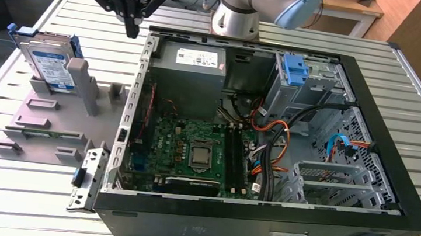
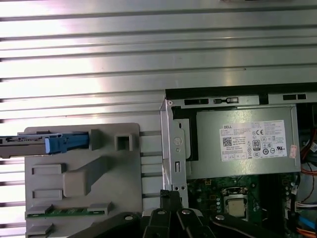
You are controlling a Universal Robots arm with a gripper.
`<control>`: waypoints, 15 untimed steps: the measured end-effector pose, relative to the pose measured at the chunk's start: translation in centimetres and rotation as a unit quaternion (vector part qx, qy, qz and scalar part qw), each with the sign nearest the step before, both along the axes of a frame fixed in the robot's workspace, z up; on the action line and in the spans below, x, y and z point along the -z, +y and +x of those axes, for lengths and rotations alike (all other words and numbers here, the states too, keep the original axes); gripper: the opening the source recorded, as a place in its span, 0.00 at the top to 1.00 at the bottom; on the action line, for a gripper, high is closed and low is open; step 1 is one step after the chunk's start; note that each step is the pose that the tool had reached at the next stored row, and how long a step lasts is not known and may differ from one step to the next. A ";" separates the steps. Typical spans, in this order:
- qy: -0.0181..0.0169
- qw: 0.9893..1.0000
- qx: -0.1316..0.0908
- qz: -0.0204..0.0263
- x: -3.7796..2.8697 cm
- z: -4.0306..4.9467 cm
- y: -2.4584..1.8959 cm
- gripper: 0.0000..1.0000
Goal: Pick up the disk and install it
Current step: 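Reach for the disk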
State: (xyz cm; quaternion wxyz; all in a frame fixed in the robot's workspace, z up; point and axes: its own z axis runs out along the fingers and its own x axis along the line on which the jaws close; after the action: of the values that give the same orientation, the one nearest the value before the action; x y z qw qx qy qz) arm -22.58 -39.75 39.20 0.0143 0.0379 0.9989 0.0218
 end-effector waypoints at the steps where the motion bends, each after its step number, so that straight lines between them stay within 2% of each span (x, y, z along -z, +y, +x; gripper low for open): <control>1: 0.000 1.000 0.000 0.000 0.00 -0.14 0.00 0.89; 15: 0.000 1.000 0.000 0.000 0.01 -1.94 0.08 0.89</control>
State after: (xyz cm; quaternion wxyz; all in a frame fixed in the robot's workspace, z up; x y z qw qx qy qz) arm -24.52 -39.67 39.18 0.0144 0.0379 0.9989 0.0218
